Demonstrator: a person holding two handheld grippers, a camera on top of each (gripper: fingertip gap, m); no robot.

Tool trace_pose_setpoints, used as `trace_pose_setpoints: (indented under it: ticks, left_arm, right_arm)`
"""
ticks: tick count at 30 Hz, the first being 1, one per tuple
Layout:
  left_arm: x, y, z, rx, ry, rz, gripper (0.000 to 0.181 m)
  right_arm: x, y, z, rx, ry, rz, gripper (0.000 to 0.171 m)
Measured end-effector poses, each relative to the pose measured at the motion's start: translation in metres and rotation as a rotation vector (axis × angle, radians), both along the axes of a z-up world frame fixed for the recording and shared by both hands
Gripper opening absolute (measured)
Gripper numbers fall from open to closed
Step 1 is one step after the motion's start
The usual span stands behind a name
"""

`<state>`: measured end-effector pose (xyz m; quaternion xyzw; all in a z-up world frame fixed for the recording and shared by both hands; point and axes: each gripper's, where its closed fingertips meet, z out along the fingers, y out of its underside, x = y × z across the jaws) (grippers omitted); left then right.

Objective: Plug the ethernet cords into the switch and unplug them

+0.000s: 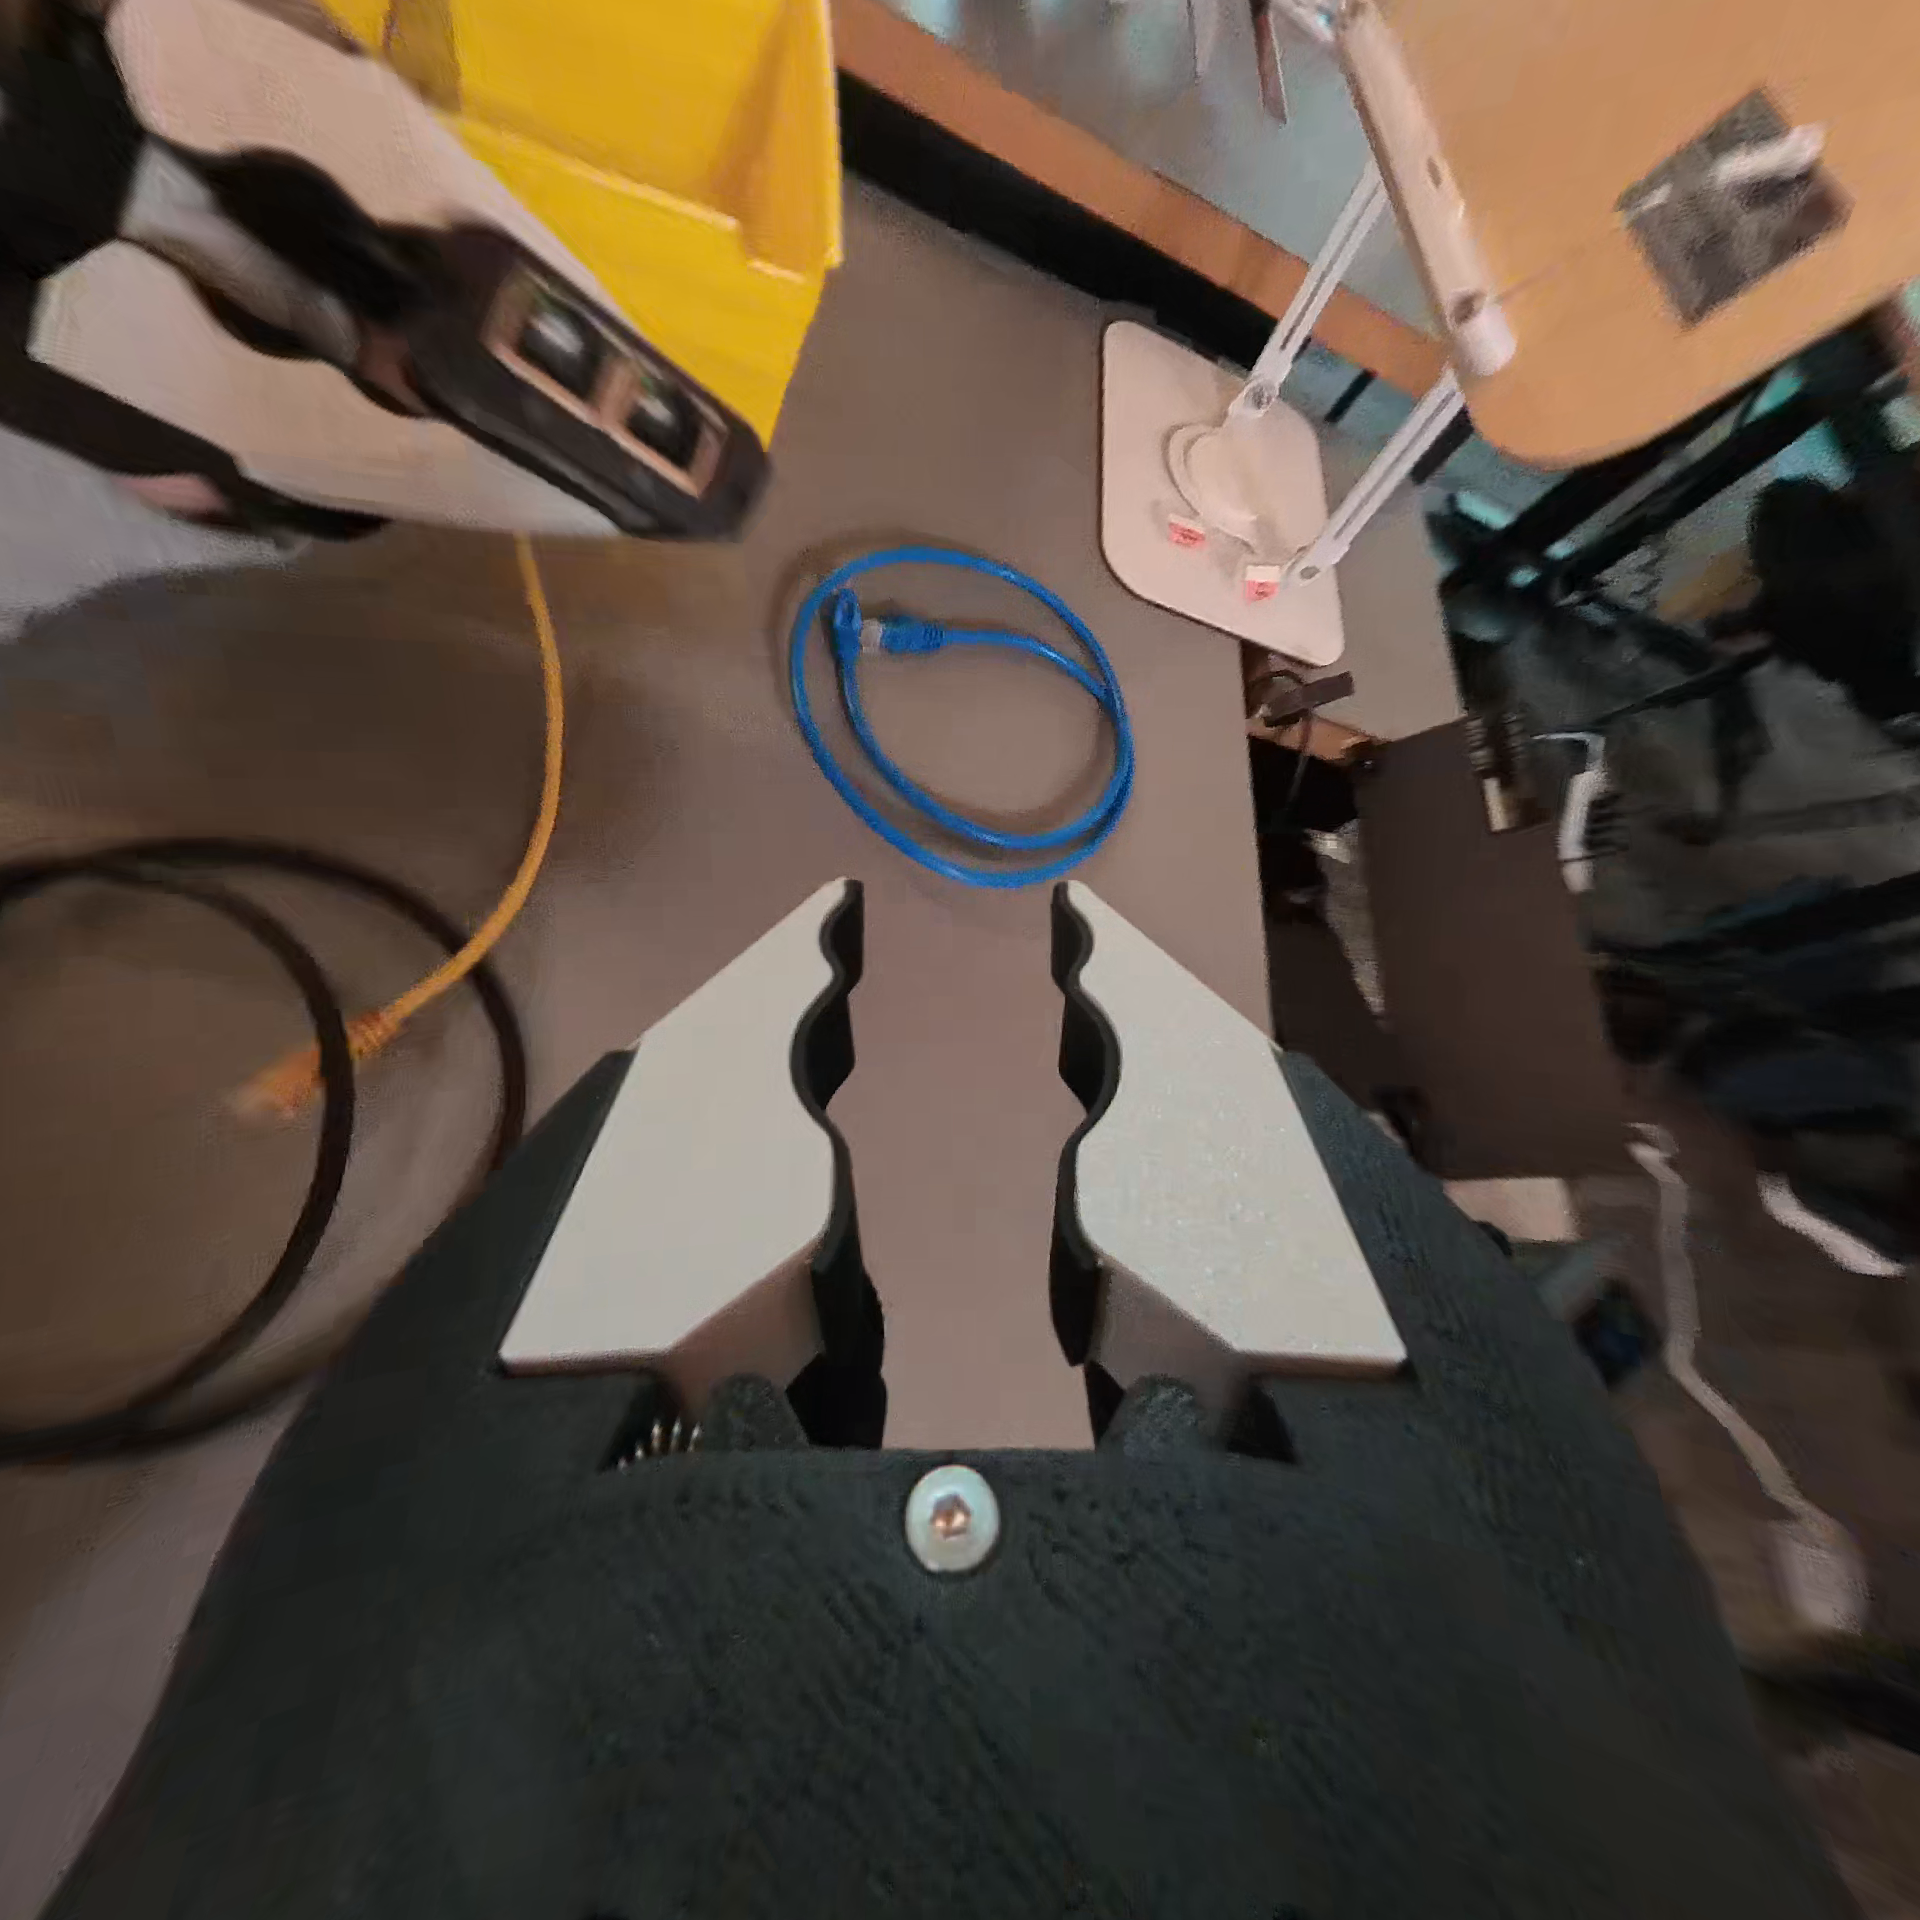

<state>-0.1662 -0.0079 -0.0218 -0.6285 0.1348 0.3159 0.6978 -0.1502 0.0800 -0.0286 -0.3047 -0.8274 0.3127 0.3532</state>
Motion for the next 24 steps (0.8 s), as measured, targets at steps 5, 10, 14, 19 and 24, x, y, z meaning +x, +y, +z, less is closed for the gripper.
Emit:
trace_pose_setpoints:
  ticks: [5, 10, 14, 19, 24]
  left_arm:
    - [-0.035, -0.035, 0.030, 0.168, -0.139, 0.046, 0.022]
    - [-0.061, -0.055, 0.038, 0.238, -0.185, 0.118, 0.021]
    - [-0.064, -0.058, 0.039, 0.257, -0.153, 0.189, 0.021]
    - [-0.070, -0.060, 0.039, 0.264, -0.150, 0.225, 0.021]
    - [-0.072, -0.059, 0.039, 0.257, -0.144, 0.238, 0.021]
  right_arm:
    - [-0.071, -0.007, -0.035, -0.333, -0.162, -0.060, 0.027]
    - [-0.142, -0.042, -0.070, -0.759, -0.485, -0.155, 0.027]
    - [-0.182, -0.057, -0.107, -0.861, -0.707, -0.294, 0.030]
    - [-0.192, -0.064, -0.142, -0.707, -0.867, -0.396, 0.033]
    - [-0.197, -0.076, -0.150, -0.628, -0.916, -0.414, 0.025]
